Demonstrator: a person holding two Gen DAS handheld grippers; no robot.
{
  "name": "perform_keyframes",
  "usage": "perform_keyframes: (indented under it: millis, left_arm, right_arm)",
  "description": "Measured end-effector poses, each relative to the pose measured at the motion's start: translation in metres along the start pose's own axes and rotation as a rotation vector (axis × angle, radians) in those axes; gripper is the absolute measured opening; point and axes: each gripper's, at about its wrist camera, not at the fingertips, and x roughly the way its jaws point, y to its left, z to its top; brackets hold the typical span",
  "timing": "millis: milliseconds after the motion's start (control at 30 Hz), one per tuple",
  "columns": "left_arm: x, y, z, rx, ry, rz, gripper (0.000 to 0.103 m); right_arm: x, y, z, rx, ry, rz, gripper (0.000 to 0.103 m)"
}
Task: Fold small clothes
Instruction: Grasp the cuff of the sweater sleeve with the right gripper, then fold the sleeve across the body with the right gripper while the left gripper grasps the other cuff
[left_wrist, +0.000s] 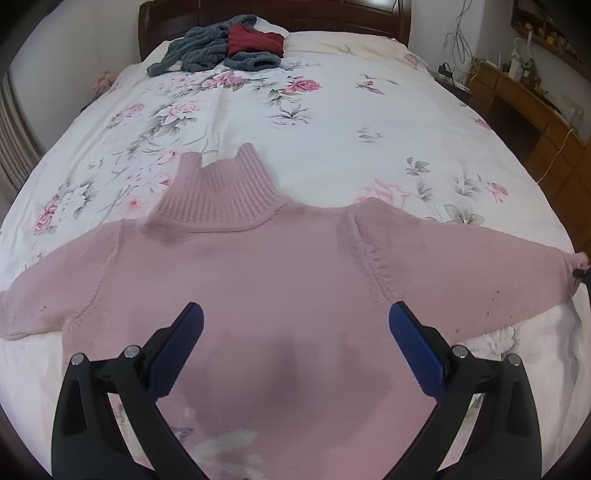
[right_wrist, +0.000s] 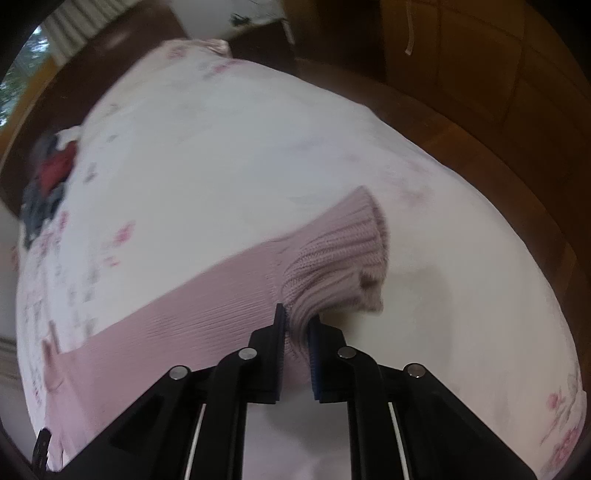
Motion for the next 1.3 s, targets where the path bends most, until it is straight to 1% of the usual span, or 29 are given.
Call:
perform_keyframes:
  millis: [100,167,200,367,433,533,600,633,767,833,900,933,967,1033,1100,1133,1200,1233,1300]
  left_arm:
    - [-0.004,0.017,-0.002,-0.026,0.018,-0.009,0.099]
    - [-0.007,0.032,-0.005,-0.05,0.026,-0.006,0.099]
    - [-0.008,0.037,-0.005,-0.058,0.03,-0.005,0.099]
    - [-0.015,0.06,-0.009,-0.072,0.037,0.009,0.099]
    - [-0.017,0.067,-0.011,-0.08,0.037,0.003,0.099]
    - [-0.02,0.078,-0.013,-0.092,0.037,-0.007,0.099]
    - [-0.021,0.087,-0.014,-0.099,0.037,-0.006,0.099]
    - [-0.02,0.09,-0.015,-0.102,0.039,-0.006,0.099]
    - [-0.017,0.101,-0.017,-0.106,0.046,-0.008,0.099]
    - [-0.015,0.104,-0.019,-0.103,0.054,-0.012,0.099]
    - [-0.012,0.103,-0.021,-0.095,0.066,-0.022,0.099]
    - [-0.011,0.102,-0.022,-0.086,0.07,-0.023,0.099]
    - [-0.009,0.1,-0.023,-0.079,0.072,-0.024,0.099]
    - [-0.006,0.094,-0.024,-0.073,0.082,-0.036,0.099]
    - [0.0,0.081,-0.022,-0.08,0.11,-0.09,0.099]
    - [0.002,0.077,-0.022,-0.084,0.121,-0.112,0.099]
    - [0.011,0.055,-0.02,-0.096,0.166,-0.185,0.099]
    - [0.014,0.048,-0.02,-0.097,0.18,-0.208,0.099]
    - [0.029,0.025,-0.017,-0.113,0.244,-0.297,0.099]
  right_arm:
    - [-0.017,0.027,-0.012,-0.062,-0.014,0.051,0.011]
    - [-0.023,0.055,-0.024,-0.125,-0.012,0.073,0.011]
    - [-0.028,0.075,-0.032,-0.163,-0.012,0.079,0.011]
    - [-0.038,0.145,-0.062,-0.263,0.001,0.189,0.011]
    - [-0.04,0.173,-0.076,-0.308,0.013,0.214,0.011]
    - [-0.038,0.223,-0.101,-0.399,0.024,0.244,0.007]
    - [-0.035,0.251,-0.119,-0.449,0.027,0.252,0.007]
    - [-0.03,0.265,-0.126,-0.471,0.043,0.264,0.007]
    - [-0.015,0.3,-0.155,-0.533,0.1,0.276,0.007]
    - [-0.009,0.311,-0.167,-0.549,0.123,0.278,0.007]
    - [-0.009,0.312,-0.173,-0.554,0.123,0.283,0.007]
    - [-0.008,0.311,-0.175,-0.566,0.131,0.291,0.012]
    - [-0.005,0.314,-0.178,-0.584,0.159,0.298,0.016]
    - [-0.001,0.307,-0.183,-0.605,0.21,0.3,0.03]
    - [-0.001,0.296,-0.185,-0.614,0.249,0.318,0.031]
    - [-0.003,0.29,-0.185,-0.604,0.251,0.325,0.031]
    - [-0.01,0.271,-0.182,-0.587,0.237,0.32,0.031]
    - [-0.011,0.264,-0.18,-0.584,0.227,0.308,0.031]
    - [-0.013,0.246,-0.176,-0.567,0.21,0.277,0.032]
